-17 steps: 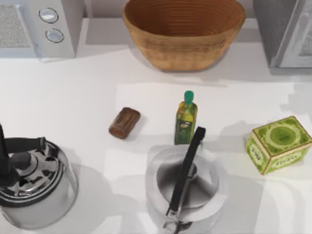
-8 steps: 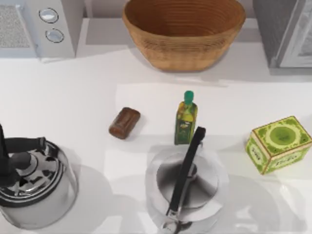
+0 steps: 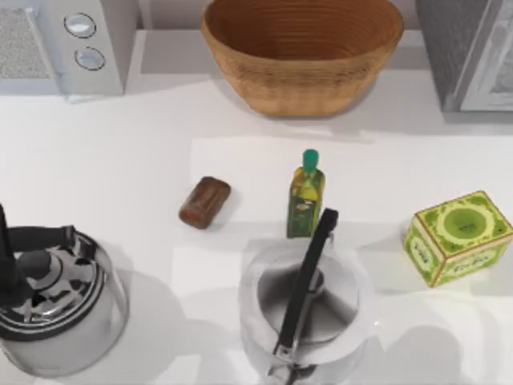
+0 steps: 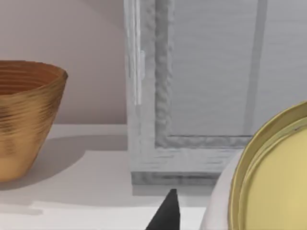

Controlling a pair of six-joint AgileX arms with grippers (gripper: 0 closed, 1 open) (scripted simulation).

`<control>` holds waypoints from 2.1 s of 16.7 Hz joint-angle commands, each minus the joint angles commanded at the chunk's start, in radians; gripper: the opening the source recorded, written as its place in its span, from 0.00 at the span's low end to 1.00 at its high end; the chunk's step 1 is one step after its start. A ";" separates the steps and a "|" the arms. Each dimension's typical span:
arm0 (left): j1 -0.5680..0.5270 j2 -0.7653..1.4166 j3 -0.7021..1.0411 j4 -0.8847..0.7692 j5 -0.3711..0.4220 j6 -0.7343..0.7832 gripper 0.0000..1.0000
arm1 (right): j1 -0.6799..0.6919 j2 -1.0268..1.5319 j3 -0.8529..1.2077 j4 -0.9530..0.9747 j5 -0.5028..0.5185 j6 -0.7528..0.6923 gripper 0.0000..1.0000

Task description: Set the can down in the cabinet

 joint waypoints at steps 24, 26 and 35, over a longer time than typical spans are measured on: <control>0.000 0.000 0.000 0.000 0.000 0.000 1.00 | 0.095 0.556 0.789 -0.217 0.105 0.011 0.00; 0.000 0.000 0.000 0.000 0.000 0.000 1.00 | 0.108 0.637 0.895 -0.246 0.118 0.012 0.00; 0.000 0.000 0.000 0.000 0.000 0.000 1.00 | 0.170 1.095 1.506 -0.384 0.183 0.017 0.00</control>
